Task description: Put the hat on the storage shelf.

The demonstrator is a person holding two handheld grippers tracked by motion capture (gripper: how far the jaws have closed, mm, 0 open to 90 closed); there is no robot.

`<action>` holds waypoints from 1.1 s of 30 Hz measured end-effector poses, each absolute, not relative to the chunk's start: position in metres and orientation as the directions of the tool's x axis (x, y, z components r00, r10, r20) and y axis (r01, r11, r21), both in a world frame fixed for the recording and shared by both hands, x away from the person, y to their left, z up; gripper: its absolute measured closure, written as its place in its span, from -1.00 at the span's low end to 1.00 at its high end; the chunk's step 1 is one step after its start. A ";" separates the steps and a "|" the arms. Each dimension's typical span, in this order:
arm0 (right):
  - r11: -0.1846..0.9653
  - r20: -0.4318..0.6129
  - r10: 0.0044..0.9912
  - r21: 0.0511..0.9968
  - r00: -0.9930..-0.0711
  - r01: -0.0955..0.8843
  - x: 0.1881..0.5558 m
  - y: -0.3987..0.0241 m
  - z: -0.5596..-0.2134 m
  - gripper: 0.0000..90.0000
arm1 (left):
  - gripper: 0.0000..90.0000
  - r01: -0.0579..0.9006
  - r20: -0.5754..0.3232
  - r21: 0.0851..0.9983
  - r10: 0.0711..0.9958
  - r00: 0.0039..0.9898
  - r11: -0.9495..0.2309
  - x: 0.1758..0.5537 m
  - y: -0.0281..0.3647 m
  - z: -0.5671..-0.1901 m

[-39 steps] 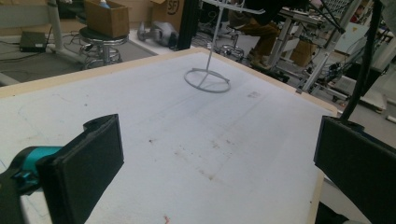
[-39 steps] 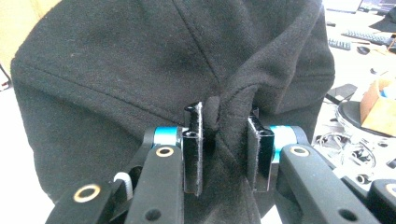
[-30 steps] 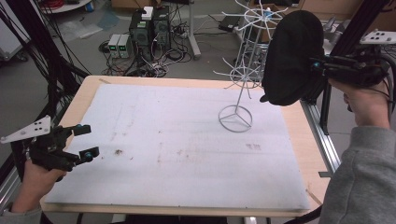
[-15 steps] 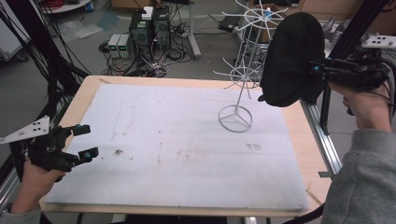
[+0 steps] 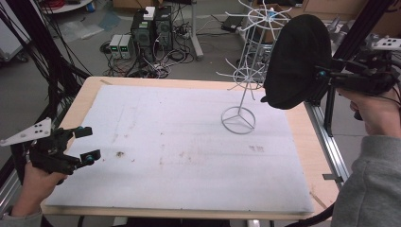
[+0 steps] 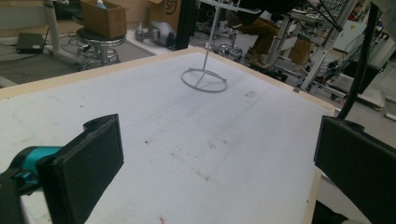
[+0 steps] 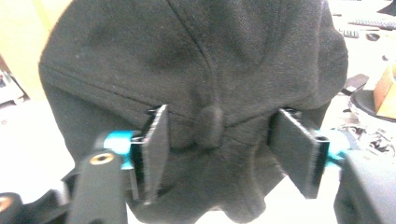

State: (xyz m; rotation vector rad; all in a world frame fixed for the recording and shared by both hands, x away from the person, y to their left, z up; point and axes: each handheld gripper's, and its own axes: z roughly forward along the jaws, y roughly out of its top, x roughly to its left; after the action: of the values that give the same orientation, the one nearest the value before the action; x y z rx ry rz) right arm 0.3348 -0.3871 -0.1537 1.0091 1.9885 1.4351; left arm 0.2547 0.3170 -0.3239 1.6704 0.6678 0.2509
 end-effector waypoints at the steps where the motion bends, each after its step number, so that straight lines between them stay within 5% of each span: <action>1: 0.173 0.039 0.789 0.944 -0.613 0.282 0.334 -0.388 -0.154 -0.29 | -0.96 0.285 -0.198 0.956 0.553 0.809 -0.074 0.255 0.317 -0.324; 8: 0.182 0.066 0.771 0.930 -0.633 0.319 0.331 -0.386 -0.155 -0.76 | -0.96 0.285 -0.196 0.955 0.553 0.810 -0.080 0.255 0.316 -0.324; 33: 0.211 -0.031 0.707 0.963 -0.707 0.168 0.289 -0.371 -0.152 -0.77 | -0.96 0.277 -0.190 0.957 0.541 0.819 -0.083 0.252 0.313 -0.322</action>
State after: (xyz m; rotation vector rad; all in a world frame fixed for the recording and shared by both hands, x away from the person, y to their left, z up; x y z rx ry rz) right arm 0.2895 -0.3705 -0.1520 0.8087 2.0200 1.5143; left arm 0.2519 0.3126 -0.3223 1.6772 0.6473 0.2467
